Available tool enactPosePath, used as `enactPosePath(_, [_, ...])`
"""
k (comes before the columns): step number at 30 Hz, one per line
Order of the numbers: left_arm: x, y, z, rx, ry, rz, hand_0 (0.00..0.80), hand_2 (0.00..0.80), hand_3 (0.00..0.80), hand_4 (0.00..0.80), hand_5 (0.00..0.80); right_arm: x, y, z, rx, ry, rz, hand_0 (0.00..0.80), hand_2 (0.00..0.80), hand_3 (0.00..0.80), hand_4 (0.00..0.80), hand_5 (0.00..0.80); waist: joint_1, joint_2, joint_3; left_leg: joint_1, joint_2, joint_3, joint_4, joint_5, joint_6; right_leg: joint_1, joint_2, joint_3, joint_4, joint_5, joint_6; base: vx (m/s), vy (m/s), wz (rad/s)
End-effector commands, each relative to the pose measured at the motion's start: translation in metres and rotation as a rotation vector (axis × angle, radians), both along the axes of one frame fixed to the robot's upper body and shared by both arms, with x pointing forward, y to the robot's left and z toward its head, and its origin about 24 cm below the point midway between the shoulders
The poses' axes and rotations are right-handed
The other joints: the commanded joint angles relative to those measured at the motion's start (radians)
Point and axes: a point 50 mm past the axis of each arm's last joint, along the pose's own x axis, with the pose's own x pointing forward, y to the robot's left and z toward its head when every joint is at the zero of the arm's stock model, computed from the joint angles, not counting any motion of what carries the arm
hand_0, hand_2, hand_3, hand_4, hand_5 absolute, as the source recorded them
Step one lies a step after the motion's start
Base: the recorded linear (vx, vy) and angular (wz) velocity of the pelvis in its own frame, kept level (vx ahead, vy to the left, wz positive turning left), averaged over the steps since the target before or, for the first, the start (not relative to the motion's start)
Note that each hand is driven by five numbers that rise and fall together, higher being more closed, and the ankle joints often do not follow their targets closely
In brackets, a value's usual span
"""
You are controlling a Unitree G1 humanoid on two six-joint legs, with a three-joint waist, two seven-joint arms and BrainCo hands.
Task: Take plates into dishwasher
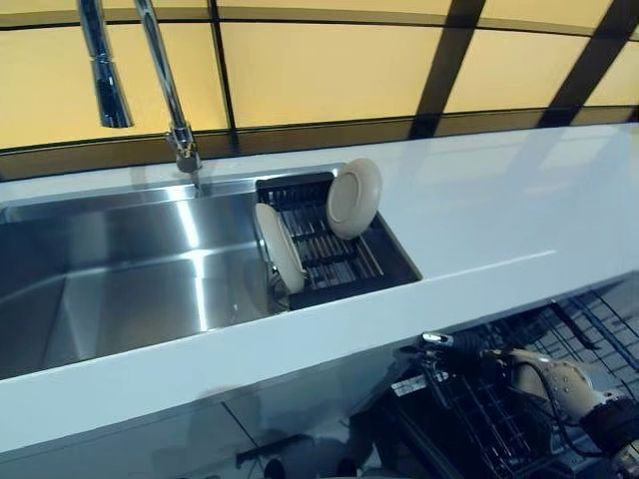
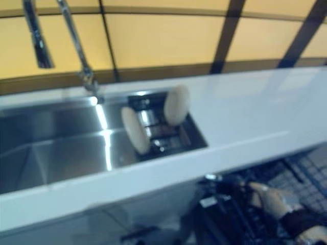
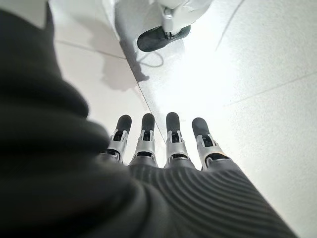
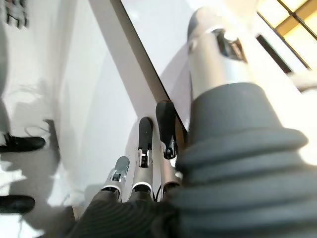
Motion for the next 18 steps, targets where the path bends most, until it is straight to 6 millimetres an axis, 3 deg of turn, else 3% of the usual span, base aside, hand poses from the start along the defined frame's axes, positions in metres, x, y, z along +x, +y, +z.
enactPosePath(1, [0.017,0.017,0.008,0.054,0.001,-0.009,0.000,0.000,0.000,0.000,0.000,0.084,-0.016,0.345,0.280,-1.301,-0.276,0.000,0.000,0.000,0.000,0.000,0.078,-0.012,-0.064,0.065,-0.001,-0.032,0.080,-0.103,-0.035,0.004,-0.078,0.031,0.058,0.018,0.095,-0.051,-0.202,0.10])
enactPosePath(3, [0.022,0.020,0.011,0.052,-0.017,0.018,0.000,0.000,0.000,0.000,0.000,0.091,-0.007,0.337,0.203,-1.260,-0.204,0.000,0.000,0.000,0.000,0.000,0.079,-0.014,-0.059,0.061,0.017,-0.013,0.086,-0.113,-0.042,-0.010,-0.098,0.029,0.033,0.045,0.111,-0.082,-0.183,0.01])
enactPosePath(4, [0.027,0.020,0.012,0.047,-0.030,0.041,0.000,0.000,0.000,0.000,0.000,0.099,0.003,0.317,0.031,-1.156,-0.067,0.000,0.000,0.000,0.000,0.000,0.081,-0.023,-0.061,0.048,0.033,0.005,0.101,-0.114,-0.054,0.003,-0.094,0.025,0.002,0.042,0.106,-0.091,-0.138,-0.13])
enactPosePath(7, [0.032,0.012,0.010,0.021,-0.033,0.037,0.000,0.000,0.000,0.000,0.000,0.104,0.009,0.274,-0.217,-0.954,0.217,0.000,0.000,0.000,0.000,0.000,0.076,-0.037,-0.070,0.026,0.047,0.027,0.112,-0.102,-0.065,0.014,-0.085,0.025,-0.023,0.035,0.093,-0.050,-0.065,-0.08])
enactPosePath(9, [0.032,0.000,0.006,0.003,-0.034,0.023,0.000,0.000,0.000,0.000,0.000,0.092,-0.002,0.221,-0.442,-0.679,0.577,0.000,0.000,0.000,0.000,0.000,0.067,-0.057,-0.080,0.023,0.050,0.036,0.096,-0.091,-0.071,0.032,-0.077,0.023,-0.054,0.031,0.085,-0.002,-0.038,-0.08])
enactPosePath(12, [0.030,-0.002,0.004,-0.002,-0.039,0.017,0.000,0.000,0.000,0.000,0.000,0.071,0.001,0.184,-0.510,-0.478,0.938,0.000,0.000,0.000,0.000,0.000,0.062,-0.066,-0.082,0.038,0.052,0.038,0.059,-0.075,-0.078,0.048,-0.073,0.013,-0.071,0.031,0.084,-0.017,-0.023,-0.10])
enactPosePath(13, [0.030,-0.001,0.005,0.000,-0.040,0.014,0.000,0.000,0.000,0.000,0.000,0.064,0.013,0.170,-0.505,-0.415,1.047,0.000,0.000,0.000,0.000,0.000,0.062,-0.066,-0.080,0.043,0.051,0.037,0.047,-0.071,-0.081,0.052,-0.073,0.008,-0.076,0.033,0.085,-0.030,-0.019,-0.16])
enactPosePath(15, [0.031,0.001,0.005,0.004,-0.038,0.009,0.000,0.000,0.000,0.000,0.000,0.058,0.022,0.157,-0.492,-0.354,1.141,0.000,0.000,0.000,0.000,0.000,0.061,-0.064,-0.079,0.048,0.050,0.034,0.035,-0.068,-0.083,0.056,-0.073,0.003,-0.080,0.035,0.086,-0.027,-0.011,-0.07])
enactPosePath(17, [0.031,0.004,0.006,0.011,-0.036,-0.003,0.000,0.000,0.000,0.000,0.000,0.046,0.038,0.132,-0.422,-0.223,1.285,0.000,0.000,0.000,0.000,0.000,0.063,-0.057,-0.078,0.052,0.050,0.029,0.019,-0.062,-0.086,0.058,-0.074,-0.003,-0.084,0.038,0.091,-0.032,-0.005,0.05])
enactPosePath(18, [0.031,0.004,0.006,0.011,-0.036,-0.004,0.000,0.000,0.000,0.000,0.000,0.044,0.040,0.130,-0.403,-0.211,1.296,0.000,0.000,0.000,0.000,0.000,0.063,-0.057,-0.078,0.052,0.050,0.029,0.018,-0.063,-0.085,0.058,-0.074,-0.003,-0.085,0.038,0.091,-0.039,-0.003,0.12])
